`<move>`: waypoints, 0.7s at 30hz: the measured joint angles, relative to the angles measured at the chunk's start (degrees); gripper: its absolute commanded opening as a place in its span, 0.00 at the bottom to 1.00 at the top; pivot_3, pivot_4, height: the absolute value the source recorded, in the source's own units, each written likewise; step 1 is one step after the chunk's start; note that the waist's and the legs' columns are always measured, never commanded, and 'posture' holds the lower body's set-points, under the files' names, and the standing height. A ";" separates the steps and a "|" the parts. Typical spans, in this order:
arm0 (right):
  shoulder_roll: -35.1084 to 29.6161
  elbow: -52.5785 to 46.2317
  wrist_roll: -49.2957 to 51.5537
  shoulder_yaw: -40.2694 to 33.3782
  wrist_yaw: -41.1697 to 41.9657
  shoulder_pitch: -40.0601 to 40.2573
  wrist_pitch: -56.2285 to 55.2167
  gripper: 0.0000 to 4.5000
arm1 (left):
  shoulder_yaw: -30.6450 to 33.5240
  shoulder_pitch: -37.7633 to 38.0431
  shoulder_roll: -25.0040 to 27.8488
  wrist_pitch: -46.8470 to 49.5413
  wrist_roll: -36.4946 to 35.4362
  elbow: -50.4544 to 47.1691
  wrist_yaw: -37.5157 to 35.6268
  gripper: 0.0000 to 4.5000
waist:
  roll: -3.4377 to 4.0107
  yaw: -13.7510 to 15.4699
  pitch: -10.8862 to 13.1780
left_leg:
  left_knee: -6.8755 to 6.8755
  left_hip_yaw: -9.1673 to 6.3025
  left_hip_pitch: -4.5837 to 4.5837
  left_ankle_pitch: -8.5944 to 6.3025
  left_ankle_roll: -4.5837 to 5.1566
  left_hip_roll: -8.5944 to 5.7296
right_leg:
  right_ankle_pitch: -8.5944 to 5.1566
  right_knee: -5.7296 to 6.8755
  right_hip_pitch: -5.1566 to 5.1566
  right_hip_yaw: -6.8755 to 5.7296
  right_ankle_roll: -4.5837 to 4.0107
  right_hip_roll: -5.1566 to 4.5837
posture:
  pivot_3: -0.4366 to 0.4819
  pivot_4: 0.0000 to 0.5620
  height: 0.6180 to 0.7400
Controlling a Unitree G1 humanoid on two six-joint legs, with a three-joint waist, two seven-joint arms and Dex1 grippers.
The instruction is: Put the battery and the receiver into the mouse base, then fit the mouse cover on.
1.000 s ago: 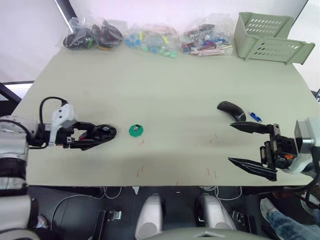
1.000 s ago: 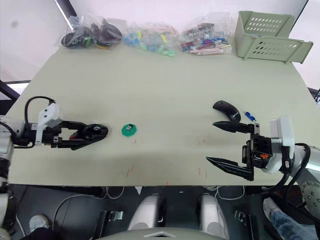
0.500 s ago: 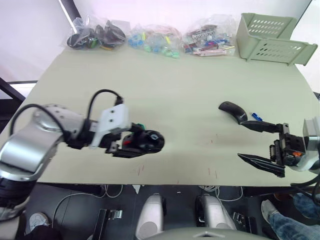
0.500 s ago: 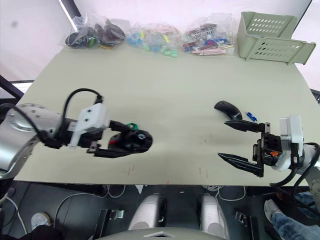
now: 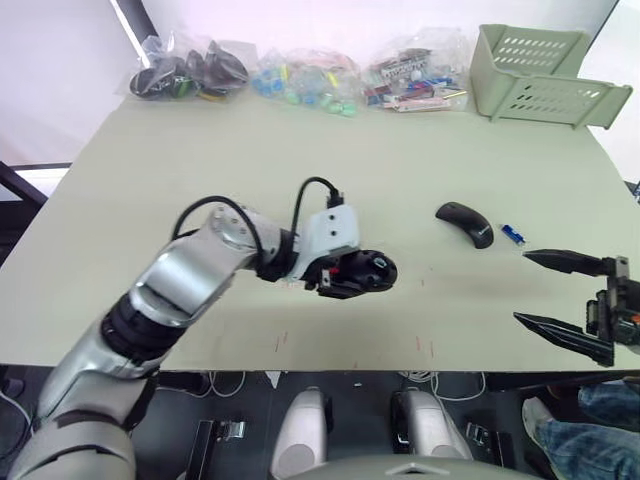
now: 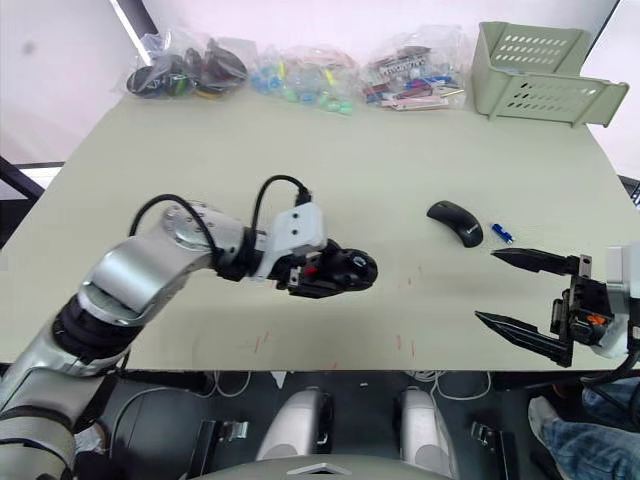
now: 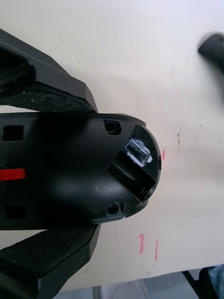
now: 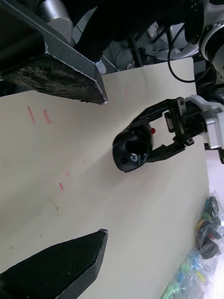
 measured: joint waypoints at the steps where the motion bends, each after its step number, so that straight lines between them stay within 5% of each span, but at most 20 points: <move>1: 0.00 -0.04 0.00 -0.27 -0.03 0.53 0.09 1.00 | -1.55 -0.71 -1.77 0.98 0.91 0.15 1.20 0.65 | 0.00 0.02 0.00 | 0.01 -0.01 -0.01 0.00 0.00 -0.02 | 0.00 -0.01 0.01 0.02 0.00 0.00 | 0.48 0.27 1.00; 21: 1.53 -3.11 0.29 -1.43 -2.24 3.01 0.85 1.00 | -14.10 -4.97 -9.04 2.68 9.32 10.45 3.85 0.65 | 0.02 0.04 -0.01 | 0.03 -0.08 -0.02 0.00 0.00 -0.12 | 0.00 0.01 0.04 0.10 0.00 0.00 | 0.48 0.27 1.00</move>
